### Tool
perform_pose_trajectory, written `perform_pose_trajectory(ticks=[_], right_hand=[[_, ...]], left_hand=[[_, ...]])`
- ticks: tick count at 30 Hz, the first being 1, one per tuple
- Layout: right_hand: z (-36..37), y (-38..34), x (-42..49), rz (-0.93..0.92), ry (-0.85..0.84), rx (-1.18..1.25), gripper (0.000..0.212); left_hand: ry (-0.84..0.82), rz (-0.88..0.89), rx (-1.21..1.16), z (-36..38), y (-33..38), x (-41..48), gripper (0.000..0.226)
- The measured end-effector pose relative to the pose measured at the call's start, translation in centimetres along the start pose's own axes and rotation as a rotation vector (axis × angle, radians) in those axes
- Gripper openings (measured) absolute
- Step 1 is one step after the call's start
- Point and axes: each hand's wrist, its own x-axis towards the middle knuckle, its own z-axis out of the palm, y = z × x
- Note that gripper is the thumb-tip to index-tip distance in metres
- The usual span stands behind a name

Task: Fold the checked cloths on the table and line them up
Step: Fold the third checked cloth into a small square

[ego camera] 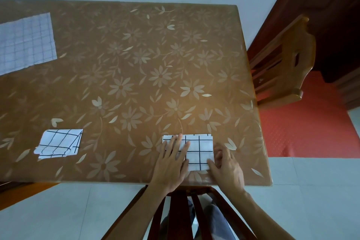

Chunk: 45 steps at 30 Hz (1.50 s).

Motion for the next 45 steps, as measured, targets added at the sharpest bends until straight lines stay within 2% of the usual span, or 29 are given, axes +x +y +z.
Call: perform_pose_trajectory(ticks=[2,3,7,10,14,19,22,25,26,31,33,36,39,42,45], right_hand=[[1.2,-0.2,-0.3,-0.236,0.174,-0.126,0.032],[1.7,-0.7,-0.2,-0.319,0.202,-0.161,0.034],[4.6,-2.4,1.2,-0.495,0.005,-0.311,0.053],[6.3,-2.4,2.1,-0.499,-0.121,-0.420,0.062],[5.7,-0.9,3.1,-0.487,-0.128,-0.515,0.063],[5.1,-0.7,3.2,-0.428,-0.129,-0.517,0.070],[5.0,-0.8,3.1,-0.419,-0.142,-0.536,0.071],[4.7,-1.0,3.3,-0.433,-0.163,-0.572,0.071],[4.6,-1.1,3.4,-0.433,-0.172,-0.585,0.071],[4.1,-2.0,3.5,-0.461,-0.141,-0.612,0.070],[3.6,-2.5,3.3,-0.487,-0.102,-0.584,0.067],[2.6,-3.2,2.3,-0.539,-0.029,-0.435,0.058],[2.0,-2.8,0.6,-0.648,-0.009,-0.307,0.056],[1.8,-0.7,-1.1,-0.712,-0.044,-0.251,0.059],[1.7,1.1,-2.1,-0.671,-0.089,-0.224,0.072]], left_hand=[[0.007,-0.016,-0.004,0.1,0.2,-0.1,0.058],[0.011,-0.029,-0.009,0.1,0.2,-0.1,0.059],[-0.003,-0.076,-0.022,0.2,0.2,-0.3,0.062],[-0.027,-0.096,-0.011,0.3,0.4,-0.2,0.064],[-0.032,-0.112,-0.029,0.0,-0.5,-0.4,0.067],[-0.055,-0.113,0.000,-0.5,-1.6,-1.0,0.072],[-0.011,-0.093,-0.046,-1.0,-1.8,-0.8,0.056],[0.121,-0.074,-0.113,-2.7,-2.4,1.4,0.037],[0.110,-0.086,-0.096,-3.5,-2.5,2.4,0.035],[-0.146,-0.228,-0.090,-7.1,-1.8,6.4,0.047],[-0.197,-0.294,-0.120,-7.6,-1.6,7.1,0.050],[-0.232,-0.405,-0.178,-7.2,-1.4,7.2,0.044],[-0.370,-0.515,-0.221,-7.0,-1.4,6.6,0.040],[-0.435,-0.602,-0.364,-7.7,-1.3,5.0,0.032],[-0.404,-0.715,-0.599,-8.5,-1.0,3.6,0.040]])
